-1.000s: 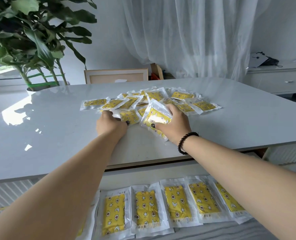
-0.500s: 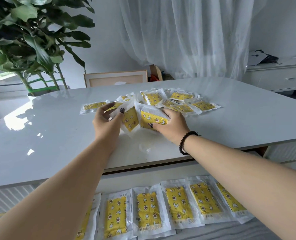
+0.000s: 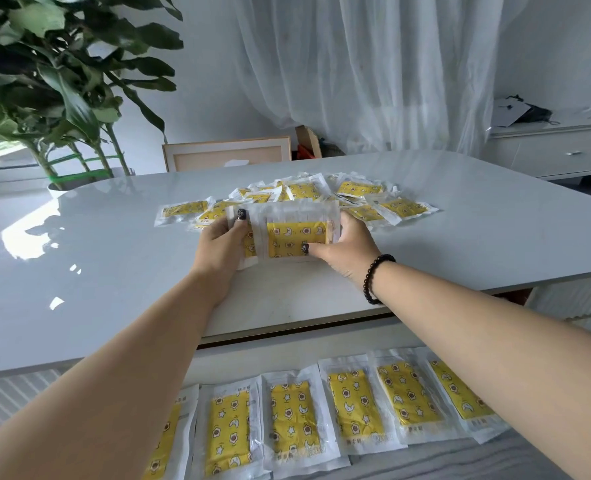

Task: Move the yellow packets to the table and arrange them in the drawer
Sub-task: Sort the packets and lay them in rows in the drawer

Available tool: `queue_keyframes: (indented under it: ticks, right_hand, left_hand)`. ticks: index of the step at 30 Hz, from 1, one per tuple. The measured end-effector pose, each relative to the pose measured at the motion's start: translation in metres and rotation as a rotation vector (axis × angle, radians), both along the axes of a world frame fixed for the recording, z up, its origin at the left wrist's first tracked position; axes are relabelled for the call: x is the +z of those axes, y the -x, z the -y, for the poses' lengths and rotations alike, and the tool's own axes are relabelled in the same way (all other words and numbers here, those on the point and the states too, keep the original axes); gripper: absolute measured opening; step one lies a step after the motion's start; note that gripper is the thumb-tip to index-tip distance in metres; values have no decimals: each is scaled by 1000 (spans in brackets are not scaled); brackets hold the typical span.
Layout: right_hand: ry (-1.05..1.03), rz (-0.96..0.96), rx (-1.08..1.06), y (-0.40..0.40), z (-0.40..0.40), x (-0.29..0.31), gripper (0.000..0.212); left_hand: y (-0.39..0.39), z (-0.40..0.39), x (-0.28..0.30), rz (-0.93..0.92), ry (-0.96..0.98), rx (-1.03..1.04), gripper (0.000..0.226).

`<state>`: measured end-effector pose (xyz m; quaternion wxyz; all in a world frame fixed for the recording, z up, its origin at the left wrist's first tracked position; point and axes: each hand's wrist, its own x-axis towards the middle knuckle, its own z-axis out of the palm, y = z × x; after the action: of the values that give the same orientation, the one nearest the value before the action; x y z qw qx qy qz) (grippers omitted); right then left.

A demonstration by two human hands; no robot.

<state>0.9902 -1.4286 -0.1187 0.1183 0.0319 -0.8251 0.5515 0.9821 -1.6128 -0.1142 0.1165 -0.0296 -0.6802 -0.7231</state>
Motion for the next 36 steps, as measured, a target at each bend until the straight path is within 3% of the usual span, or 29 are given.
queue_keyframes:
  ticks: [5, 8, 12, 15, 19, 22, 24, 27, 30, 36]
  right_hand:
    - [-154, -43, -125, 2, 1, -2, 38]
    - [-221, -85, -99, 1, 4, -2, 44]
    - [-254, -140, -131, 7, 5, -7, 36]
    - [-207, -168, -166, 9, 3, -7, 25]
    - [-216, -210, -260, 6, 3, -3, 19]
    - [-525, -254, -188, 6, 7, -3, 28]
    - [-765, -259, -56, 7, 14, -3, 42]
    - [-909, -99, 101, 10, 21, 0, 55]
    - [-901, -10, 103, 16, 21, 2, 47]
    - [-794, -409, -80, 36, 20, -3, 29]
  left_hand:
    - [0, 1, 2, 54, -13, -56, 26]
    - [-6, -5, 0, -30, 155, -151, 9]
    - [-7, -6, -2, -43, 242, -158, 13]
    - [-6, -6, -1, -34, 154, -66, 14]
    - [6, 9, -3, 11, -151, 252, 8]
    - [8, 18, 0, 62, -424, 342, 11]
    - [5, 17, 3, 69, -508, 335, 9]
    - [2, 13, 5, 50, -543, 279, 12]
    - [5, 13, 4, 65, -532, 267, 12]
    - [19, 14, -2, 114, -403, 218, 14]
